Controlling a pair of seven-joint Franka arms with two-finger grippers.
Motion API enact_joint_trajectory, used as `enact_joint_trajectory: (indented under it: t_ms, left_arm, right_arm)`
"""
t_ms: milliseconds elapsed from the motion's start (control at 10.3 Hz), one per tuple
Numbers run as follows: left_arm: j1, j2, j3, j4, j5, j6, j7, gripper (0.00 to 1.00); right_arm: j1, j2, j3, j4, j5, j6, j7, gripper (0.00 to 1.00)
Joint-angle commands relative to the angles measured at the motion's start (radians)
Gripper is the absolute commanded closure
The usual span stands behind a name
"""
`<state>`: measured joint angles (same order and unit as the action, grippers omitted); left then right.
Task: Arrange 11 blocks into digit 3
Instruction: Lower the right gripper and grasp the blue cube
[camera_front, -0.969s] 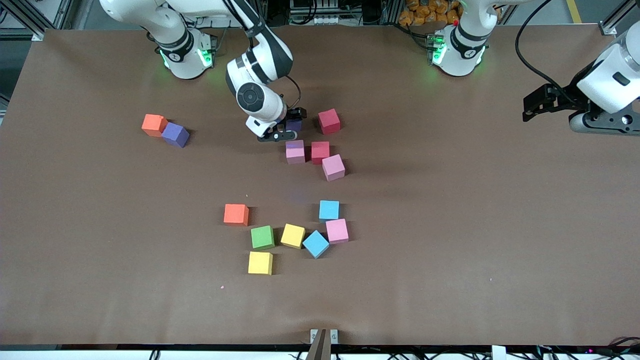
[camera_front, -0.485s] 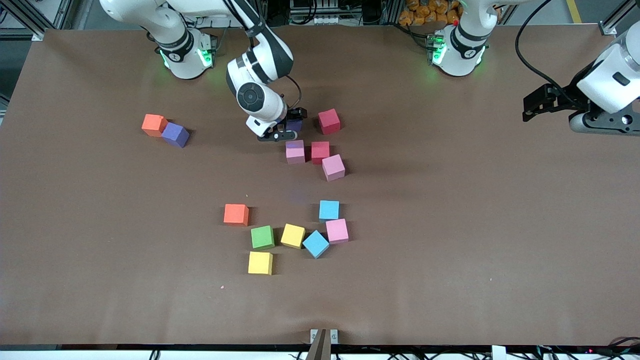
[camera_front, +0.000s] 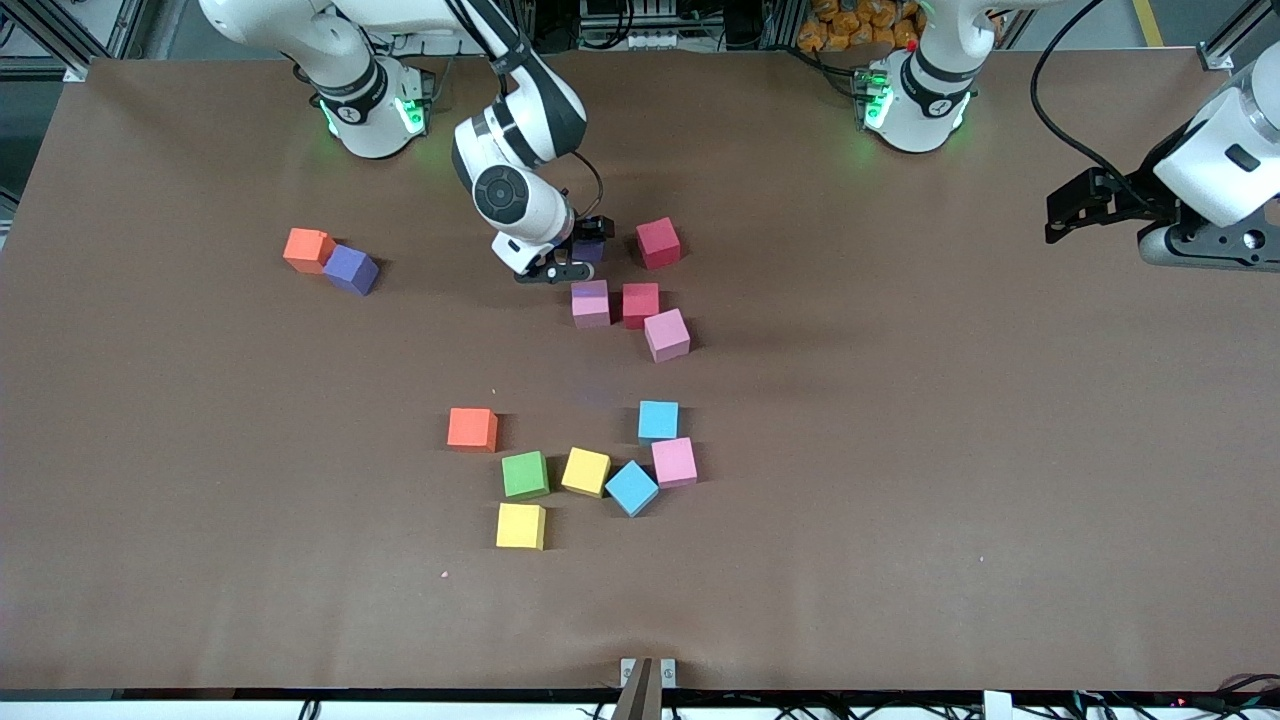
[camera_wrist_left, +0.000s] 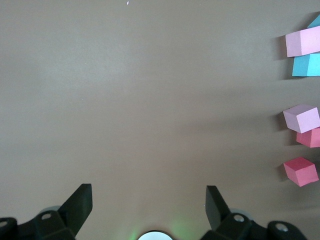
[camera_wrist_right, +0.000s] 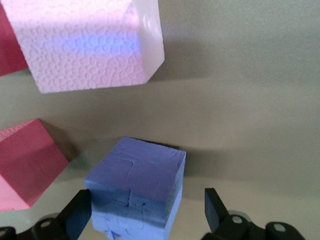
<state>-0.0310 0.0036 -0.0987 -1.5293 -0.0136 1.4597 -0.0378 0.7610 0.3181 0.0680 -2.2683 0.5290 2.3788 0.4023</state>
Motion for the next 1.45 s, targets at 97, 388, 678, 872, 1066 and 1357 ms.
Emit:
enact_joint_trajectory:
  t_ms: [97, 388, 678, 872, 1066, 1357]
  left_arm:
    - [0.002, 0.003, -0.001, 0.012, -0.002, -0.019, 0.01, 0.0]
    - [0.002, 0.003, -0.001, 0.012, -0.002, -0.019, 0.01, 0.0]
    - [0.002, 0.001, -0.001, 0.012, -0.002, -0.019, 0.012, 0.0]
    - [0.002, 0.003, -0.001, 0.012, -0.002, -0.019, 0.012, 0.0]
    - [0.002, 0.003, -0.001, 0.012, -0.002, -0.019, 0.013, 0.0]
    - [0.002, 0.003, -0.001, 0.012, -0.002, -0.019, 0.012, 0.0]
  right_arm:
    - [-0.002, -0.022, -0.014, 0.016, 0.022, -0.045, 0.009, 0.0]
    - [0.0, -0.011, -0.013, 0.016, 0.023, -0.04, 0.054, 0.0]
    - [0.006, -0.005, -0.013, 0.009, 0.022, -0.027, 0.275, 0.0]
    - [0.032, 0.016, -0.013, 0.003, 0.022, 0.002, 0.285, 0.0]
    - [0.054, 0.032, -0.013, 0.001, 0.022, 0.031, 0.296, 0.0]
    - [0.052, 0.038, -0.013, 0.001, 0.022, 0.031, 0.303, 0.53]
